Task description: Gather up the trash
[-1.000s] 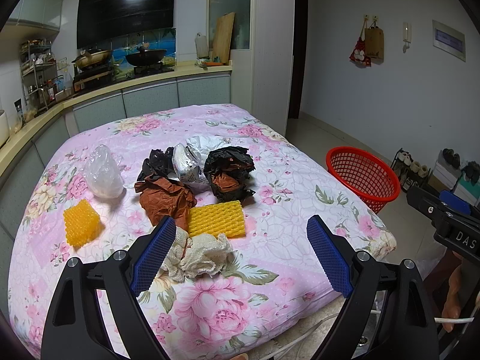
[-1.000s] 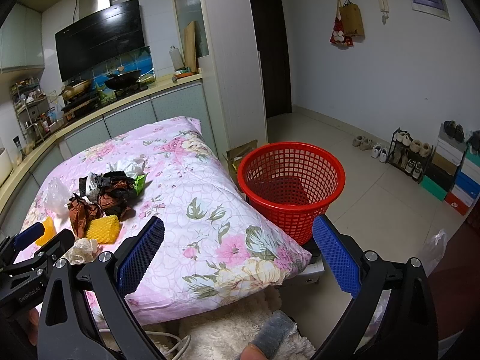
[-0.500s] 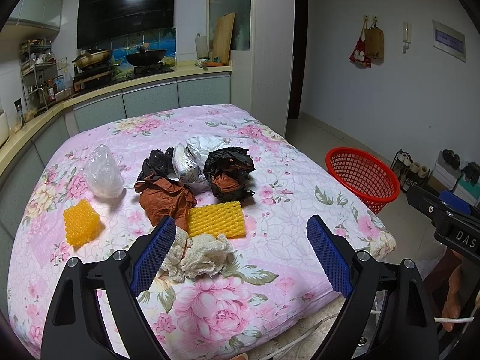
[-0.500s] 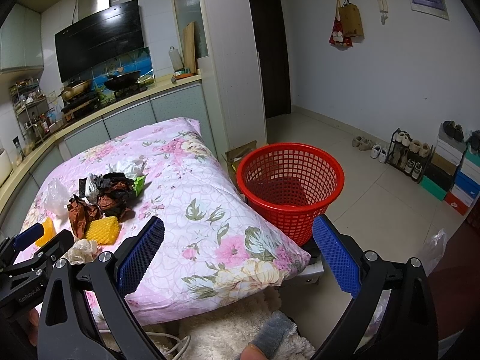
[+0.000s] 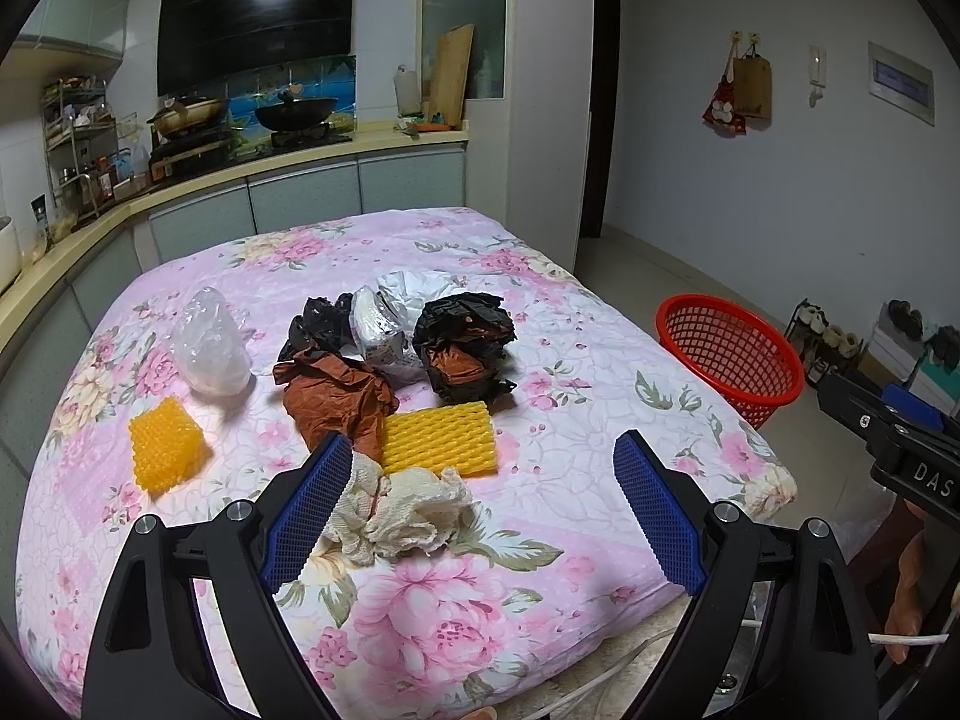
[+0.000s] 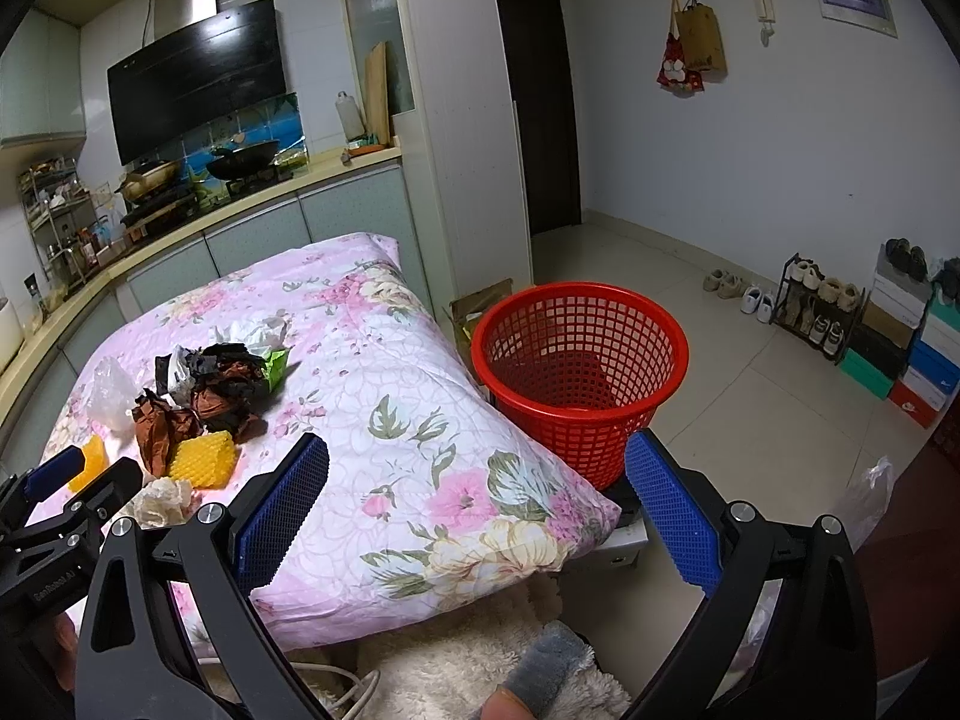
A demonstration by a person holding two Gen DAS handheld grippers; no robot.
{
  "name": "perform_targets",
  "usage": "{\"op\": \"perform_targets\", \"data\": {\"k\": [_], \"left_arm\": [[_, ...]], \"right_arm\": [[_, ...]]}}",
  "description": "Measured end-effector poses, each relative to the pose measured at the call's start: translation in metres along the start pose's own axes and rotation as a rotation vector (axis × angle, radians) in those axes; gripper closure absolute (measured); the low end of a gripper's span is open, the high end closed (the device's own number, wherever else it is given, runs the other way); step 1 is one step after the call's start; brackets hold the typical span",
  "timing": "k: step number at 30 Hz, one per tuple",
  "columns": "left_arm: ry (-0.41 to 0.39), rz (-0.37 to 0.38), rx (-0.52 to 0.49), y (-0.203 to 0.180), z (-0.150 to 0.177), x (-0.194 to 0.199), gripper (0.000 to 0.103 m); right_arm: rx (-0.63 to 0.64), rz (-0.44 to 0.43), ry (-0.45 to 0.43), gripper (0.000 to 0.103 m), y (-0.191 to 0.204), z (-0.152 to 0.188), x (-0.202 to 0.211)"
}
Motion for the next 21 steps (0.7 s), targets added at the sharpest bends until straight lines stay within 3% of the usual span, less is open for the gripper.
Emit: {"op": "perform_targets", "data": {"k": [10,13,17,21], "left_arm": [[0.009,-0.054,0.066,0.04,0.0,-0.003,0.017],[0.025,-0.108,0.131,0.079,0.001,-0.005,0.017],[0.073,-0.225,0.294,0.156,0.01,-0.014,0.017],[0.156,-0.222,0.469,0.218,0.028,-0.032,0.017]], "right_arm": [[0.023,-0.01,0.001,0.007,0.003,0.001,-0.005],[0.042,-0.019,0.01,0.007,0.008,0.003,-0.01],[0.05,-0.036,0.018,0.007,0.015,0.005,-0.016],[0.047,-0.054,0.038,0.007,0.02,0.006,-0.026]]}}
Point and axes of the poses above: each gripper's, at about its wrist camera, not at the fingertips, and x roughly against the way its jaws point, y to its left, z to its underside, the point moved 8 cm from there along -x, roughly the way its jaws point, and after that the axes turned 7 degrees about y, right-handed, at the moved point
